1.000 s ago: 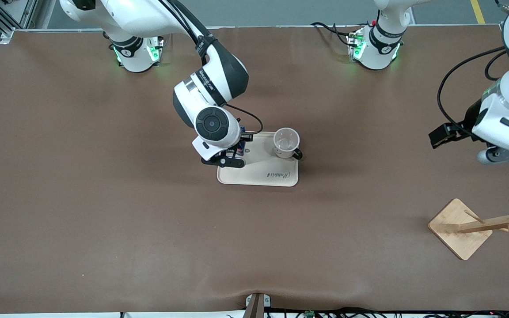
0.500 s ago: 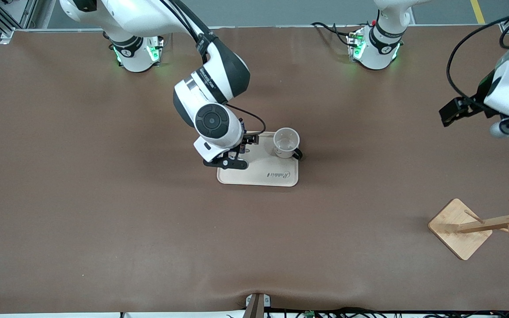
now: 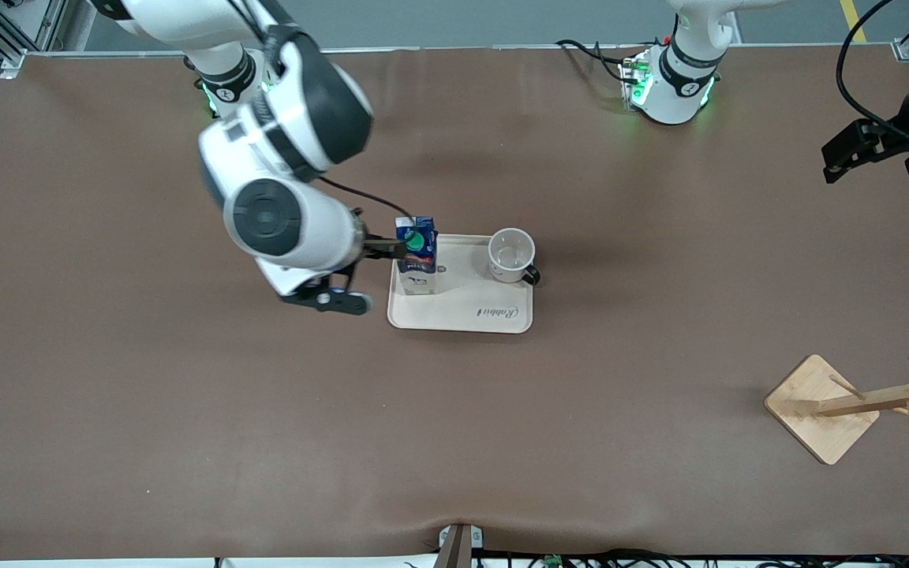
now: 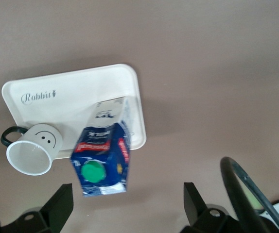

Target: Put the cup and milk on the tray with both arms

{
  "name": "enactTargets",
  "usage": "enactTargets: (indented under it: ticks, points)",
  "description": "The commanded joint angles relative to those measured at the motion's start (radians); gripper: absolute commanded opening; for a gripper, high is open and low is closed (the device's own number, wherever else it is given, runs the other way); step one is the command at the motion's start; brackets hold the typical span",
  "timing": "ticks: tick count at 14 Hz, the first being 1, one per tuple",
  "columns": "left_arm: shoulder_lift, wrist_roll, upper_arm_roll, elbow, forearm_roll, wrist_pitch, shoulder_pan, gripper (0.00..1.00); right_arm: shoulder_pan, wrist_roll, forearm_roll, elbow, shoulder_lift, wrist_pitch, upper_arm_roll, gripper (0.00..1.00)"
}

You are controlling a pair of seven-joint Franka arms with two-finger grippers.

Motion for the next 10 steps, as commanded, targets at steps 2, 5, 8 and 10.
enactTargets:
  ticks: [2,5,8,10]
  points:
    - [-0.068,0.013,0.011,-0.068,-0.044,0.023,-0.011,1.0,-0.12,-0.01,0.012,0.003,-0.062,-0.042,0.004,1.0]
    - [-0.068,0.012,0.004,-0.067,-0.046,0.023,-0.01,1.0,-0.215,-0.071,0.001,0.002,-0.102,-0.044,0.0,1.0]
    - [-0.06,0.01,-0.008,-0.073,-0.047,0.045,-0.013,1.0,-0.332,-0.293,-0.053,0.0,-0.139,-0.048,0.001,1.0]
    - [-0.056,-0.006,-0.013,-0.071,-0.052,0.049,-0.016,1.0,-0.354,-0.495,-0.248,-0.004,-0.183,-0.044,0.006,1.0]
